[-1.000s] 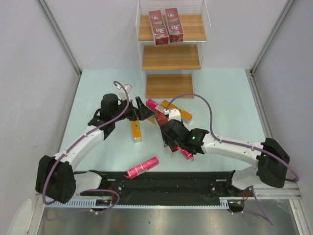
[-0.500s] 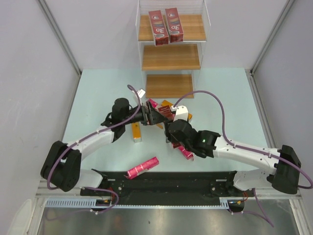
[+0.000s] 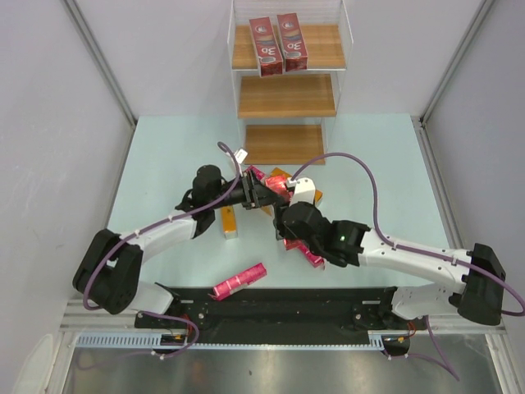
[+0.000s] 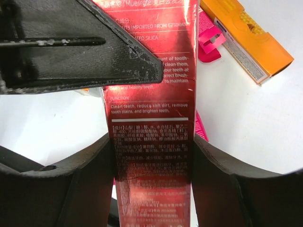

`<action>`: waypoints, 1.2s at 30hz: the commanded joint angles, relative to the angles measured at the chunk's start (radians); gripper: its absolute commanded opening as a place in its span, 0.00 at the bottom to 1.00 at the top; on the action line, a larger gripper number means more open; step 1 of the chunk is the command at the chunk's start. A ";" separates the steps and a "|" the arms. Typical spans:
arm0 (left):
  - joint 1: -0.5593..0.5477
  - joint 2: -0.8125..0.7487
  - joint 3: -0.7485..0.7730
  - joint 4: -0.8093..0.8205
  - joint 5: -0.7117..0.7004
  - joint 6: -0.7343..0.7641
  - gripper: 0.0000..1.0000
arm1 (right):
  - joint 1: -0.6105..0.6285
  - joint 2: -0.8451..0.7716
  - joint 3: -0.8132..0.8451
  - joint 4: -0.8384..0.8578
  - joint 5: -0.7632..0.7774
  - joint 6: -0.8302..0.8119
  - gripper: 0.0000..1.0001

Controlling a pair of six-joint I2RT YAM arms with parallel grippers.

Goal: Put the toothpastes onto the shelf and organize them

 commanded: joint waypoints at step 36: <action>0.354 -0.150 0.097 0.489 0.279 -0.477 0.37 | -0.342 -0.257 -0.224 0.653 -0.912 0.277 0.99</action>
